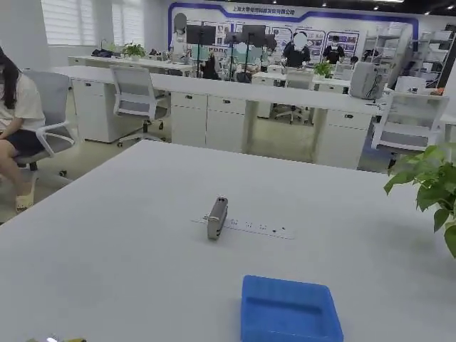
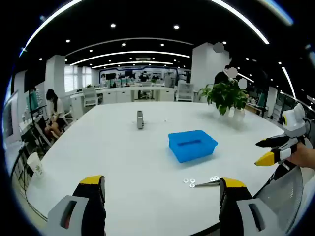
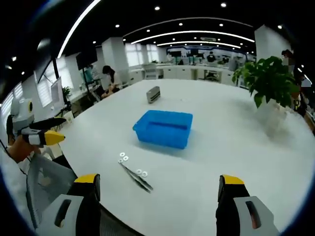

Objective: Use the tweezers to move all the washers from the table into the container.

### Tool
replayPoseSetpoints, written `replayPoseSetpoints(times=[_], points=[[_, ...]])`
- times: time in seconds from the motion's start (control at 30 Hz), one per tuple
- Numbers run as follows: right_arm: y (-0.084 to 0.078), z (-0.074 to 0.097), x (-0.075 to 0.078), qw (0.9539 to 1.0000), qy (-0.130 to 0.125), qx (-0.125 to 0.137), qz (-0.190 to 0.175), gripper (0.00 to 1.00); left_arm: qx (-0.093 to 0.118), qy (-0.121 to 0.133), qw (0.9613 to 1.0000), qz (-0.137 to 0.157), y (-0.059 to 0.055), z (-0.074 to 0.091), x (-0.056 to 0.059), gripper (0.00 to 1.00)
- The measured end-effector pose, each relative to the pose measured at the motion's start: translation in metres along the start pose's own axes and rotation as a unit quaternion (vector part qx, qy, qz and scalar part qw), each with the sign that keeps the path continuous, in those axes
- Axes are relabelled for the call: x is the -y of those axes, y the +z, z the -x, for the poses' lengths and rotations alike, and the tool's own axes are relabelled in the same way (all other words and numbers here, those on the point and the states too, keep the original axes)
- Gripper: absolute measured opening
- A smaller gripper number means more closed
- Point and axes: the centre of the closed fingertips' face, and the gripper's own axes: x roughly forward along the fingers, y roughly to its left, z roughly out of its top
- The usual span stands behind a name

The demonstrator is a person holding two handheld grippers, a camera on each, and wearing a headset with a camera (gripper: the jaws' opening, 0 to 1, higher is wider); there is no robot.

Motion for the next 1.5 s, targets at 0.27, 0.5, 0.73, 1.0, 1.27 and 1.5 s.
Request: replayPoseSetpoints(times=[0.27, 0.5, 0.73, 1.0, 1.27, 1.5], points=[[-0.001, 0.001, 0.001, 1.0000, -0.002, 0.002, -0.001, 0.99, -0.006, 0.001, 1.0000, -0.003, -0.002, 0.000, 0.000, 0.99], [-0.001, 0.002, 0.002, 1.0000, -0.004, 0.003, -0.003, 0.99, -0.013, -0.001, 0.9999, -0.011, -0.002, -0.001, 0.000, 0.99], [-0.002, 0.003, 0.004, 0.9999, -0.006, 0.005, -0.006, 0.99, -0.013, -0.005, 0.9998, -0.014, -0.001, -0.003, 0.002, 0.99], [-0.001, 0.001, 0.006, 0.9999, -0.008, 0.004, -0.007, 0.99, -0.020, -0.010, 0.9996, -0.016, -0.004, -0.005, 0.002, 0.99], [-0.003, -0.004, 0.007, 0.9999, -0.010, -0.002, -0.013, 0.99, -0.026, -0.018, 0.9993, -0.022, -0.004, -0.012, 0.005, 0.99], [-0.003, -0.009, 0.008, 0.9998, -0.010, -0.007, -0.016, 0.99, -0.031, -0.029, 0.9986, -0.032, -0.003, -0.020, 0.008, 0.99]])
